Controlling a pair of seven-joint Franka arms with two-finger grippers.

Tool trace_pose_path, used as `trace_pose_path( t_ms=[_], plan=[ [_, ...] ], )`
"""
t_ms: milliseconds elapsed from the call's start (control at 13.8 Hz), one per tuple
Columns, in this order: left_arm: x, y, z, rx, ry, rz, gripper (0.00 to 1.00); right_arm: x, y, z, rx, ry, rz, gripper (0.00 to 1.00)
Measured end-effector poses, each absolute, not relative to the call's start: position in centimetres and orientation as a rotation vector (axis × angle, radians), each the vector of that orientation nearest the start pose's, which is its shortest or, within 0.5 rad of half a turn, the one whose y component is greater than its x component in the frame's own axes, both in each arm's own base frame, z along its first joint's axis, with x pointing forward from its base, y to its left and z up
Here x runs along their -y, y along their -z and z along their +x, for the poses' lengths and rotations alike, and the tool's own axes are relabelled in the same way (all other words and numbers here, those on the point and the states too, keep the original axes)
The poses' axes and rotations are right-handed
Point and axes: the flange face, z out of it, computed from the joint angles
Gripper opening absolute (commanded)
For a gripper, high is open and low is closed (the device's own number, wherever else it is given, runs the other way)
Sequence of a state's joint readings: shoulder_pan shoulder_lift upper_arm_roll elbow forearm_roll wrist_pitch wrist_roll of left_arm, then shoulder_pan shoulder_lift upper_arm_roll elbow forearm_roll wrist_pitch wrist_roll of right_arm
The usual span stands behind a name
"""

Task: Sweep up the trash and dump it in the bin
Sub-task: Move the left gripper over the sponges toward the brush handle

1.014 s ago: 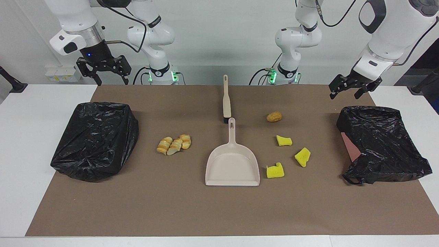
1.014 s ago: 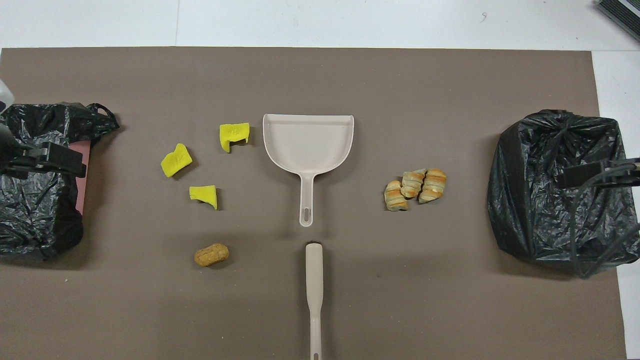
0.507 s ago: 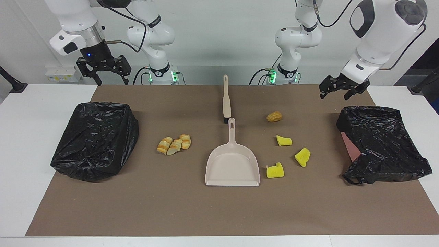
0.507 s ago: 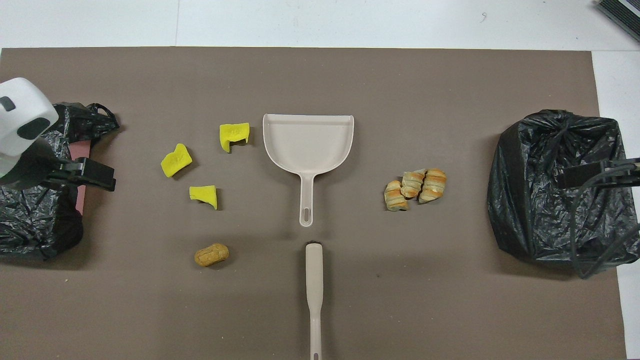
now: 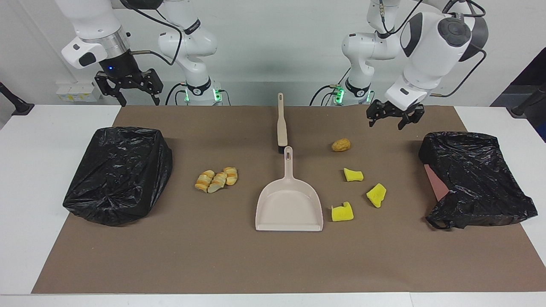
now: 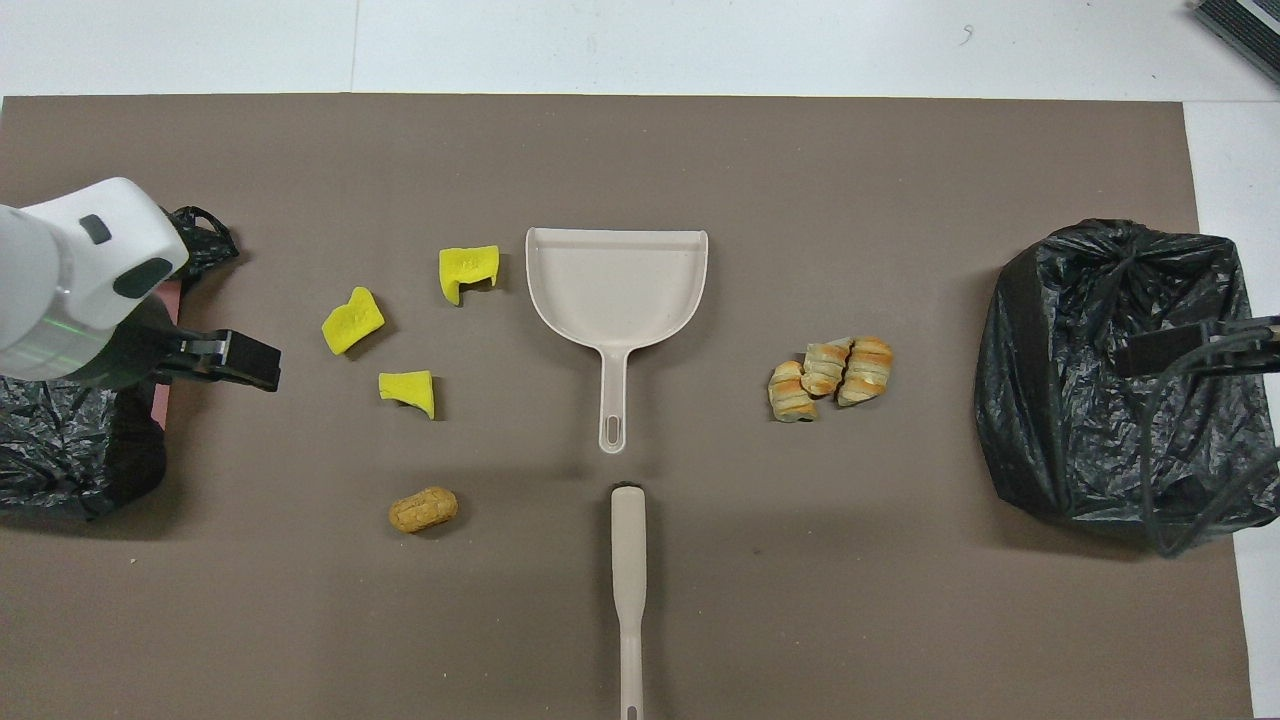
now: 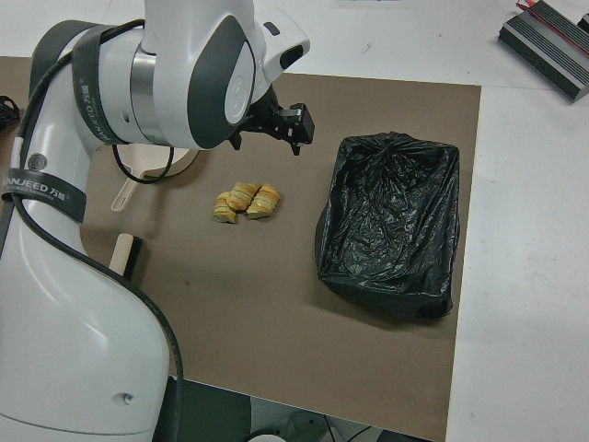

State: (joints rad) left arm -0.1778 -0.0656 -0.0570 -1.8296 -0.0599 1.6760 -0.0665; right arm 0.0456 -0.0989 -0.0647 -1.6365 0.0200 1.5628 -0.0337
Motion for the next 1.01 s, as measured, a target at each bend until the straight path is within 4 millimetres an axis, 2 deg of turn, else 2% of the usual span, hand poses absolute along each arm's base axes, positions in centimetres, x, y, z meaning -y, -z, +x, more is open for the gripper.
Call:
trace_pose_path(
  t_ms=[724,1014],
  plan=[
    [16.4,-53.9,50.5,-0.237,-0.142,-3.167,1.00,1.1,-64.6,52.3,0.021,0.038,-3.115,1.00],
    [17.0,-53.6,50.1,-0.236,-0.144,-3.174,1.00,1.8,-64.5,52.2,0.000,0.038,-3.115,1.00]
  ],
)
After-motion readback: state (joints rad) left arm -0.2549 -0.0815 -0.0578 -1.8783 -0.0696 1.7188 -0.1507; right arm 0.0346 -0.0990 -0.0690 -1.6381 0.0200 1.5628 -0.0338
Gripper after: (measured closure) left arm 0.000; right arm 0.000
